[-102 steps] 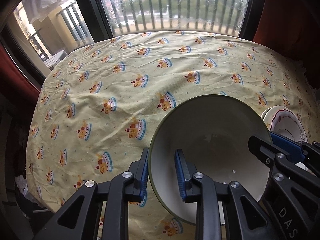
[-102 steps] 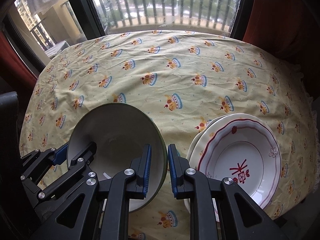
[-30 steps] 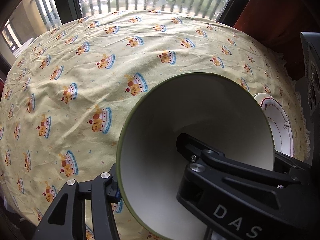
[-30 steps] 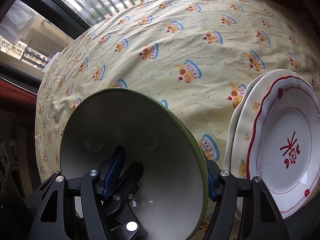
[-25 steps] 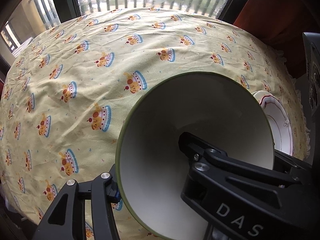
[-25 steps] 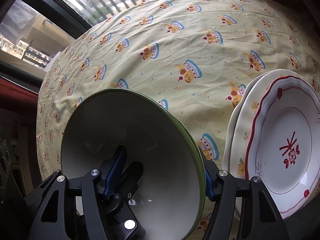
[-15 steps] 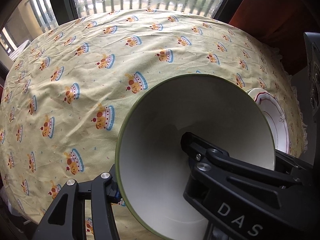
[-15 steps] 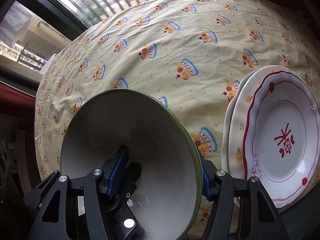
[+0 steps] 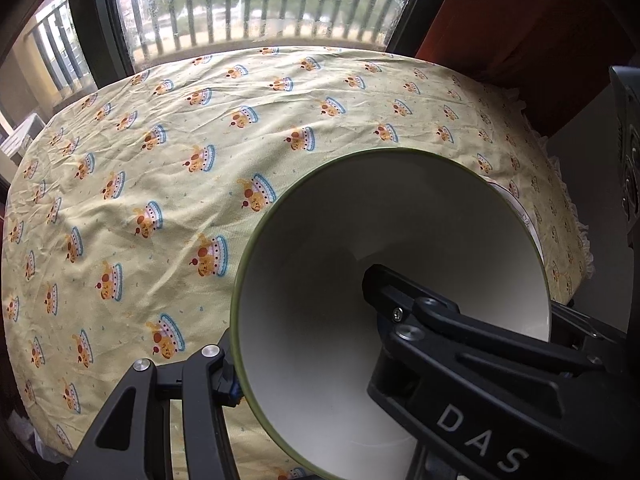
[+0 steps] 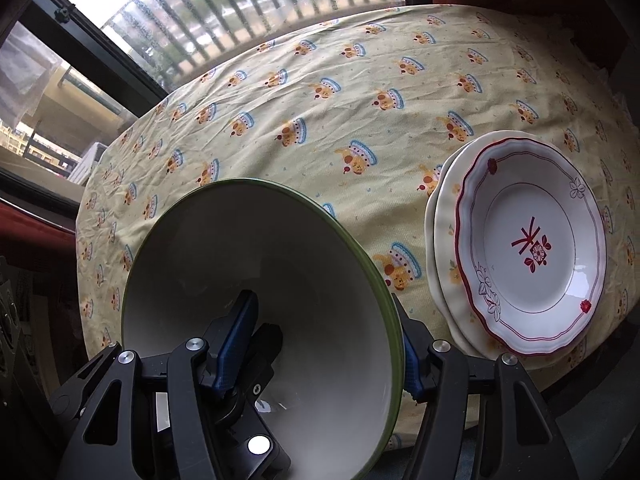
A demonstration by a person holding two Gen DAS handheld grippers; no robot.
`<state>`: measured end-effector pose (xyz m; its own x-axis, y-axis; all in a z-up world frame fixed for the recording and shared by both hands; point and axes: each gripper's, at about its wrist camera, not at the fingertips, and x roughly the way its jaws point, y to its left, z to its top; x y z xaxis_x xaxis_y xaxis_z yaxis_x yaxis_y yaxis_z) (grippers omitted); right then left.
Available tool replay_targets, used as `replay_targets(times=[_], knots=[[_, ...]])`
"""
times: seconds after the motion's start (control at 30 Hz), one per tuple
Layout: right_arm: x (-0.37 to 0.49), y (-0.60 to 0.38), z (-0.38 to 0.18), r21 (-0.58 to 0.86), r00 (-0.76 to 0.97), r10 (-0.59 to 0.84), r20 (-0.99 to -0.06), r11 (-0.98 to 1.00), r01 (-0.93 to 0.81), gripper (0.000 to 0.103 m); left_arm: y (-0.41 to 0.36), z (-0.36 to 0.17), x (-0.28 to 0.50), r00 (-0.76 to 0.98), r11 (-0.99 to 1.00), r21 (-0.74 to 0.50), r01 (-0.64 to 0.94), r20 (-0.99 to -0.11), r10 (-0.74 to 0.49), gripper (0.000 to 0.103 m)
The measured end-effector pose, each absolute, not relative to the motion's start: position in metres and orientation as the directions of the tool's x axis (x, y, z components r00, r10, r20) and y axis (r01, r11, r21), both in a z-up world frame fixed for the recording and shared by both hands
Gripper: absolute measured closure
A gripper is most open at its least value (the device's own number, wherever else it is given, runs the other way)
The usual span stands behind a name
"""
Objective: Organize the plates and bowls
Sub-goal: 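Carry the bowl stack with the right tool toward the red-rimmed dish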
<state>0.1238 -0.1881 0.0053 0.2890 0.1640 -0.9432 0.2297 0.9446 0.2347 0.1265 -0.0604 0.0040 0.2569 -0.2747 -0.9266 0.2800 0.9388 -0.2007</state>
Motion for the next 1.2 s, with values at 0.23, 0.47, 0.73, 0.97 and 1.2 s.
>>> replay_targets(times=[0.23, 0.47, 0.73, 0.97, 1.2], knots=[[0.121, -0.203, 0.014, 0.249, 0.313, 0.176, -0.933, 0.945, 0.212, 0.037, -0.076, 0.009, 0.125, 0.289, 0.945, -0.184, 0.269, -0.921, -0.261, 0.046], [0.127, -0.234, 0.021, 0.259, 0.328, 0.201, -0.923, 0.955, 0.143, 0.037, -0.111, 0.015, 0.124, 0.330, 0.962, -0.175, 0.211, -0.913, -0.238, 0.046], [0.132, -0.274, 0.030, 0.265, 0.333, 0.224, -0.916, 0.960, 0.085, 0.037, -0.146, 0.022, 0.121, 0.359, 0.972, -0.170, 0.161, -0.908, -0.218, 0.046], [0.133, -0.300, 0.031, 0.253, 0.328, 0.222, -0.918, 0.966, 0.053, 0.037, -0.174, 0.021, 0.119, 0.366, 0.974, -0.184, 0.133, -0.904, -0.221, 0.046], [0.133, -0.330, 0.025, 0.225, 0.312, 0.201, -0.929, 0.974, 0.042, 0.037, -0.202, 0.012, 0.119, 0.352, 0.971, -0.214, 0.111, -0.905, -0.240, 0.046]])
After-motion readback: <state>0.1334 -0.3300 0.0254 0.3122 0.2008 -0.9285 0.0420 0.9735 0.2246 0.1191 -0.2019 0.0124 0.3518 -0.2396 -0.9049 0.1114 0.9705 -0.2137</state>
